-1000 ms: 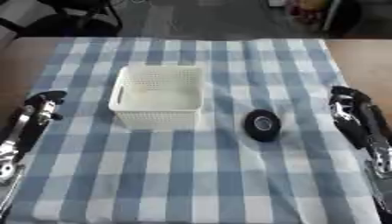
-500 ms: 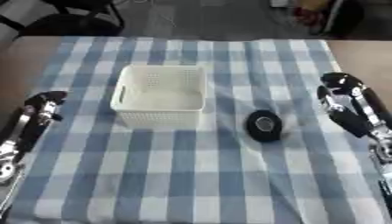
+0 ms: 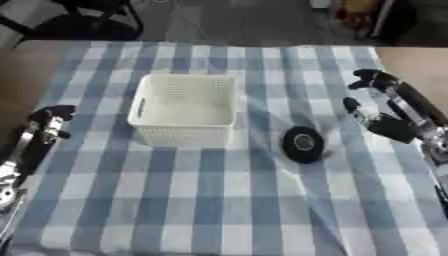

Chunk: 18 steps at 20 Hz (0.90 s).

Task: Pick up objects on the table and place them in the box.

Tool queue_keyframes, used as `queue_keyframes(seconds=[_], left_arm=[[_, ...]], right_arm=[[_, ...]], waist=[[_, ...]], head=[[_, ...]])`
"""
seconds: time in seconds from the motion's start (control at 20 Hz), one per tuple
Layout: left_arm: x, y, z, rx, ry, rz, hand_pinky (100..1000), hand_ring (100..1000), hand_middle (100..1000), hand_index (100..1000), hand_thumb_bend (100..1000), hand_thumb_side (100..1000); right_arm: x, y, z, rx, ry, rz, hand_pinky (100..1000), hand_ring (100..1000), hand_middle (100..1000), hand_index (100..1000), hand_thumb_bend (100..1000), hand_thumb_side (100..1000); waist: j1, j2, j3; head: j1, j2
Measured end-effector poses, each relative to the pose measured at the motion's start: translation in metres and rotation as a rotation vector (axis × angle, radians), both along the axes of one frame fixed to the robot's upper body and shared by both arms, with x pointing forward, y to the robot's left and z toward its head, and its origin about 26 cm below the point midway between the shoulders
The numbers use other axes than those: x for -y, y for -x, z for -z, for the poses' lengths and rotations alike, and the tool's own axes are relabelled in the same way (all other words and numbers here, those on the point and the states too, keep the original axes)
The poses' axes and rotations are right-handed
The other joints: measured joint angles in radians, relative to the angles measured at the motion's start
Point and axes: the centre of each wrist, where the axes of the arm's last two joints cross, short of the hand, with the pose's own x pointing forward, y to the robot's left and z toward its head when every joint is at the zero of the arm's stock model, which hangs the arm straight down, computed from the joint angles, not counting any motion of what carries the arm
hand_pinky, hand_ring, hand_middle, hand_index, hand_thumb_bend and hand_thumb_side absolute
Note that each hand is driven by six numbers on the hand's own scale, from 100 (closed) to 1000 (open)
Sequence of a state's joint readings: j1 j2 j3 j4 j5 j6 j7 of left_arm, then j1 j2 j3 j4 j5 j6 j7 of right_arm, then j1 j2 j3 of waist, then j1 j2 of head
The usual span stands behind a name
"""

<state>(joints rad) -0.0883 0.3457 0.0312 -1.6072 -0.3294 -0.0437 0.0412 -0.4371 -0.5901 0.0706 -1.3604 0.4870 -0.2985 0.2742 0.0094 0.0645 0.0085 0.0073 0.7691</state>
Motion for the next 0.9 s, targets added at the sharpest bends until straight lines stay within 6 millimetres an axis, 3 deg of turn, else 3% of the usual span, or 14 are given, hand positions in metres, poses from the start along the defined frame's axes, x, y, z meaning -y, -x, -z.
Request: queue_keyframes(seconds=[0.4, 0.9], left_arm=[[0.001, 0.000, 0.000, -0.002, 0.000, 0.003, 619, 772, 782, 828, 311, 1000], [0.003, 0.000, 0.002, -0.011, 0.005, 0.012, 620, 773, 783, 829, 310, 1000]], right_arm=[[-0.003, -0.007, 0.008, -0.050, 0.073, -0.037, 1000, 980, 954, 782, 379, 863], [-0.003, -0.010, 0.025, -0.102, 0.126, -0.035, 1000, 973, 949, 782, 372, 841]], waist=[[-0.002, 0.000, 0.004], [-0.002, 0.000, 0.005]], head=[[0.000, 0.000], [-0.001, 0.000]])
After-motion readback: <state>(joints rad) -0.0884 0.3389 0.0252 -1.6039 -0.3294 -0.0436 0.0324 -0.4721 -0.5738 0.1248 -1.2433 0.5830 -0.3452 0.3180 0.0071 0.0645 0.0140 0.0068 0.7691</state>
